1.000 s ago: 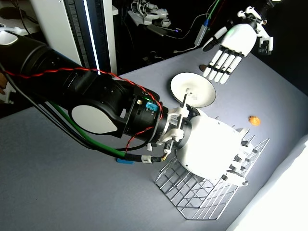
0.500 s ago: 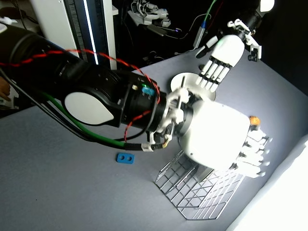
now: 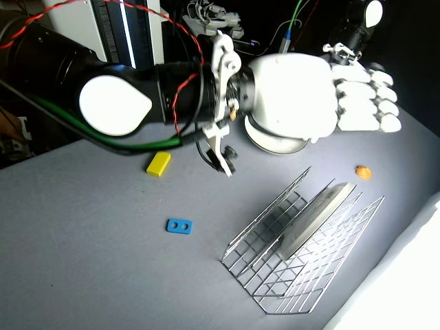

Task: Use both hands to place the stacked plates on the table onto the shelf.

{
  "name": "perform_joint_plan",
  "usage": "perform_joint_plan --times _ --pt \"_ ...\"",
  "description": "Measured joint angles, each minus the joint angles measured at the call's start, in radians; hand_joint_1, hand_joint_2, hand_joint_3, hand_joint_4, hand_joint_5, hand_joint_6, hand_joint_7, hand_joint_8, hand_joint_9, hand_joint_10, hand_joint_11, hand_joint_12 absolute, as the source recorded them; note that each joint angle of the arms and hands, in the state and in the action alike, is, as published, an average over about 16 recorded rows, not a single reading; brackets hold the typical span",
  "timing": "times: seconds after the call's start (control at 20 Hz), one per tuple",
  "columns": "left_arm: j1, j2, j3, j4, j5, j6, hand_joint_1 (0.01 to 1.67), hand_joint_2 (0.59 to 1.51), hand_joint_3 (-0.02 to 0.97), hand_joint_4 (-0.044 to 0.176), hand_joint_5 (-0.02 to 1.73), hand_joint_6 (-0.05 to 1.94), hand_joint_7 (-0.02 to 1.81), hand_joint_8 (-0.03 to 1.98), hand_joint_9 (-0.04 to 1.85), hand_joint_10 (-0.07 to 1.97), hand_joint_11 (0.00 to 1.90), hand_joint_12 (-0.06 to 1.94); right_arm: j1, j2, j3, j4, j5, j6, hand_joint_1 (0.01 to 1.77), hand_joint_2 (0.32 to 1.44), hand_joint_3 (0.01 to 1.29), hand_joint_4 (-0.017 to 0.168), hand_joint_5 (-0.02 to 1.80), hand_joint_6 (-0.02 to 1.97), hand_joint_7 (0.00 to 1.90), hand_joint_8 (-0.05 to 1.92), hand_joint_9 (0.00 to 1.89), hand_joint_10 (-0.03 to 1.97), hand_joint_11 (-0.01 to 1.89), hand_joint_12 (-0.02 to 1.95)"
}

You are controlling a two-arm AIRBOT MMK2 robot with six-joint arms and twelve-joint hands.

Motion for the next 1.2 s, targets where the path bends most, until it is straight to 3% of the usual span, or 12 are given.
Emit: perform_joint_plan --times 0.3,0.6,1.2 --pt "0.083 -0.001 0.000 -0.072 0.020 -0.013 0.01 1.147 0.005 0.000 0.08 -0.02 0.07 -0.01 0.00 -0.03 0.03 0.01 -0.065 0.012 -0.081 -0.127 0.041 -0.114 1.28 0.99 0.01 0.000 0.02 0.03 0.02 0.01 0.02 0.00 0.02 -0.01" --pt "0.141 0.005 -0.008 -0.110 0.025 -0.029 0.01 1.147 0.006 -0.005 0.06 -0.03 0.05 -0.01 0.00 -0.04 0.04 0.02 -0.125 -0.020 -0.107 -0.133 0.028 -0.285 1.30 0.98 0.01 0.003 0.02 0.03 0.02 0.01 0.01 0.01 0.02 0.00" --pt "0.175 0.012 -0.020 -0.137 0.028 -0.037 0.01 1.152 0.005 -0.008 0.06 -0.03 0.03 -0.01 0.00 -0.05 0.04 0.03 -0.167 -0.252 0.006 0.050 -0.096 -0.573 1.29 1.01 0.01 0.003 0.02 0.03 0.02 0.01 0.01 0.01 0.02 0.00"
